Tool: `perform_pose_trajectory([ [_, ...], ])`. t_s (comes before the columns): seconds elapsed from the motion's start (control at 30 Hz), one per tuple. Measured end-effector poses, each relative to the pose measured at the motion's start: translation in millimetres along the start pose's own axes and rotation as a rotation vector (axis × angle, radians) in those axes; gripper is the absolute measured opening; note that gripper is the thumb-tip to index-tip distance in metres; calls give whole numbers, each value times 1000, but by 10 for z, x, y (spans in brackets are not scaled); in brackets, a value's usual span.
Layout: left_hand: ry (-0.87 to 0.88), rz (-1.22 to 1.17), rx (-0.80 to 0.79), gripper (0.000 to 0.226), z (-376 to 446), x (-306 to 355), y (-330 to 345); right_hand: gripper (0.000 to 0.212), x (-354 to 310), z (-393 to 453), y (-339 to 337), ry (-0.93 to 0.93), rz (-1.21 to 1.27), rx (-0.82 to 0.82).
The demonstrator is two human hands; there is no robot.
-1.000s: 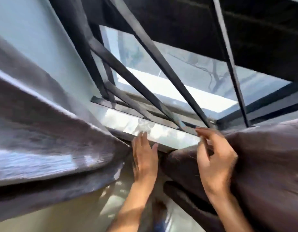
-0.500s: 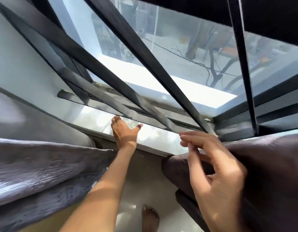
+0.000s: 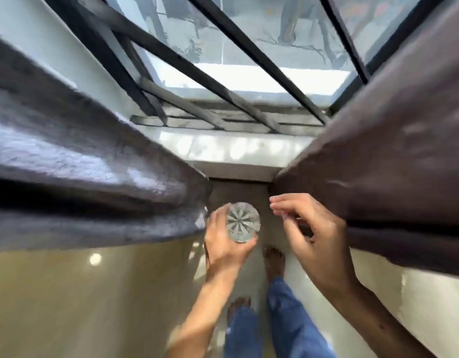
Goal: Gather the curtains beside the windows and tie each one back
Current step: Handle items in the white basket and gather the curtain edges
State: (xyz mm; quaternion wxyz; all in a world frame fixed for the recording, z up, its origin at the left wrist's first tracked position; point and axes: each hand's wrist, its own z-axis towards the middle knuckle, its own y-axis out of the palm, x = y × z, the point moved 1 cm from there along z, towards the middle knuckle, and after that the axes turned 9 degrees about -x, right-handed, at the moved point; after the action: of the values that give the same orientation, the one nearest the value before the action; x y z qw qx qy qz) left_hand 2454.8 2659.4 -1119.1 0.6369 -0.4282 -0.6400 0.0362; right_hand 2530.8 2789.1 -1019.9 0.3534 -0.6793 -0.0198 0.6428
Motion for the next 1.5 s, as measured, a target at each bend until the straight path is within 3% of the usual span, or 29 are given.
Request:
perform_pose_trajectory([
  [0.17, 52, 13, -259, 67, -1154, 400, -431, 17, -323, -919, -138, 224, 15, 122],
  [0.33, 242, -4, -479, 62, -1947, 858, -491, 22, -420, -2024, -444, 494, 73, 322],
  [0.47, 366, 73, -657, 63, -2392, 1289, -126, 29, -424, -2909, -880, 644, 98, 527],
  [0.73, 724, 96, -962, 67, -3406, 2260, 959, 21, -359, -4742, -1752, 849, 104, 954],
  [0.87, 908, 140, -1165, 75, -4097, 2658, 1596, 5, -438, -5575, -2221, 951, 118, 1195],
  [1.03, 1057, 119, -1321, 77, -5027, 3112, 2152, 32, -607, -6377, -2520, 1026, 254, 1218],
  [1.13, 1141, 110, -1418, 79, -5471, 3201, 2346, 11, -591, -6806, -2594, 1067, 182, 1243],
  [1.23, 1110, 125, -1591, 99, -5659, 3176, 2508, 17, -514, -7178, -2598, 1105, -45, 1228],
  [1.3, 1044, 93, -1585, 89, -5688, 3151, 2596, 17, -403, -7415, -2582, 1159, -51, 1298],
  [1.4, 1033, 50, -1374, 55, -5692, 3062, 2696, 26, -173, -7703, -2566, 1209, 142, 1457],
  [1.5, 939, 34, -1296, 41, -5669, 2911, 2763, 24, 158, -7859, -2504, 1260, 247, 1512],
])
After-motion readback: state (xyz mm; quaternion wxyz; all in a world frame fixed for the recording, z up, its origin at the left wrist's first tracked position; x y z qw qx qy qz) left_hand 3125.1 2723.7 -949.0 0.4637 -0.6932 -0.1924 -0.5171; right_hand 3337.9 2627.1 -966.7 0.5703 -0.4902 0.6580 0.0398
